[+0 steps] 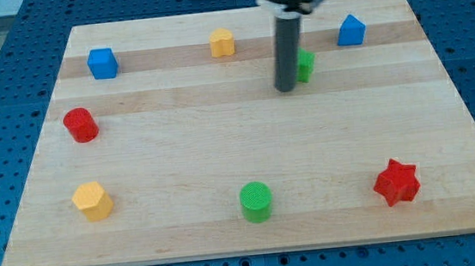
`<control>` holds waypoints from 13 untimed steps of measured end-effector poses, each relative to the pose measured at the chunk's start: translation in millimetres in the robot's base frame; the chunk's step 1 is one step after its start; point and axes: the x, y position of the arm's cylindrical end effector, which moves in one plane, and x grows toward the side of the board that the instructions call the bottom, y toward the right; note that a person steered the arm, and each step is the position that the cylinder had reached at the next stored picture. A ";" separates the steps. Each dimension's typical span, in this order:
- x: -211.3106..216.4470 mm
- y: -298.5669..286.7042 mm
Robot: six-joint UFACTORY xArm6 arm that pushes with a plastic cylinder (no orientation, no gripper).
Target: Push the green star at the bottom right of the yellow heart
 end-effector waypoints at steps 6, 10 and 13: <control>-22.5 10.4; -30.9 120.0; -56.4 53.9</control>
